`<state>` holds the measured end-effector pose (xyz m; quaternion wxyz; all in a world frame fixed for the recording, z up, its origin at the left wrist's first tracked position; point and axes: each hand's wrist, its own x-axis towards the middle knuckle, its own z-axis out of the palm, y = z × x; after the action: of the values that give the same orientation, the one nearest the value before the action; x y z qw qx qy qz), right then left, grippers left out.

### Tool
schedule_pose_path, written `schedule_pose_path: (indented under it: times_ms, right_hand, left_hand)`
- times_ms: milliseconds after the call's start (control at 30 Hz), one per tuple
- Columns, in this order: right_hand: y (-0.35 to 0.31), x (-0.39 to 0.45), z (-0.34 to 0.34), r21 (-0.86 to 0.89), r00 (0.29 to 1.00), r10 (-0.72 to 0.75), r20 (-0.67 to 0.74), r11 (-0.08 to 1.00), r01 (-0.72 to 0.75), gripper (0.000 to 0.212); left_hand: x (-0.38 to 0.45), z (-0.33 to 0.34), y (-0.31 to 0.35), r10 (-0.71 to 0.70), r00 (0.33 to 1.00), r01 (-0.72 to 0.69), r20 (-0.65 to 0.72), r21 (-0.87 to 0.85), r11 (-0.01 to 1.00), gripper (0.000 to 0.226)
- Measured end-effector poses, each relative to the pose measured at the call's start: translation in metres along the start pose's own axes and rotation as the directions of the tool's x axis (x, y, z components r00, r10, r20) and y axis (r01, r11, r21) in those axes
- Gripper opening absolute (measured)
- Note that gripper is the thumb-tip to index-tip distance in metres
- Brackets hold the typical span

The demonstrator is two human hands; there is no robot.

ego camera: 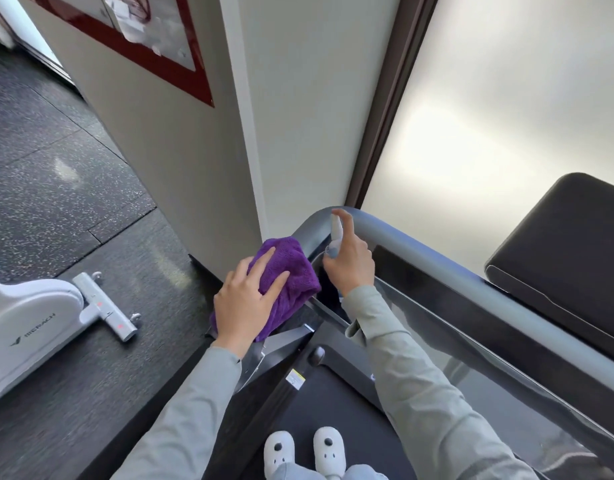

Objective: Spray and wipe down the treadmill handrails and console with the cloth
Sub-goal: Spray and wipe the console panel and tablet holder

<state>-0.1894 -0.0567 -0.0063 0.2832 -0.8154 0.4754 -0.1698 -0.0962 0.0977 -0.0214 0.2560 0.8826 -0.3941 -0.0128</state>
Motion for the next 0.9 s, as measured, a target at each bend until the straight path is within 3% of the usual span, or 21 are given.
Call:
schedule_pose_path:
  times_ms: [367, 567, 900]
  right_hand:
    - [0.003, 0.004, 0.014, -0.018, 1.0, 0.022, -0.021, 1.0, -0.022, 0.074]
    - [0.005, 0.0, 0.006, 0.059, 1.0, -0.008, -0.028, 0.998, 0.01, 0.069]
    - [0.029, -0.055, -0.049, 0.264, 0.972, -0.017, -0.234, 0.961, 0.08, 0.073]
  left_hand:
    - [-0.001, 0.0, 0.0, -0.005, 1.0, 0.005, -0.01, -0.002, 1.0, 0.054]
    - [-0.002, 0.001, 0.001, 0.002, 1.0, -0.002, -0.025, -0.001, 1.0, 0.057]
    - [-0.004, 0.002, 0.002, 0.048, 0.999, -0.048, -0.009, -0.025, 0.999, 0.059]
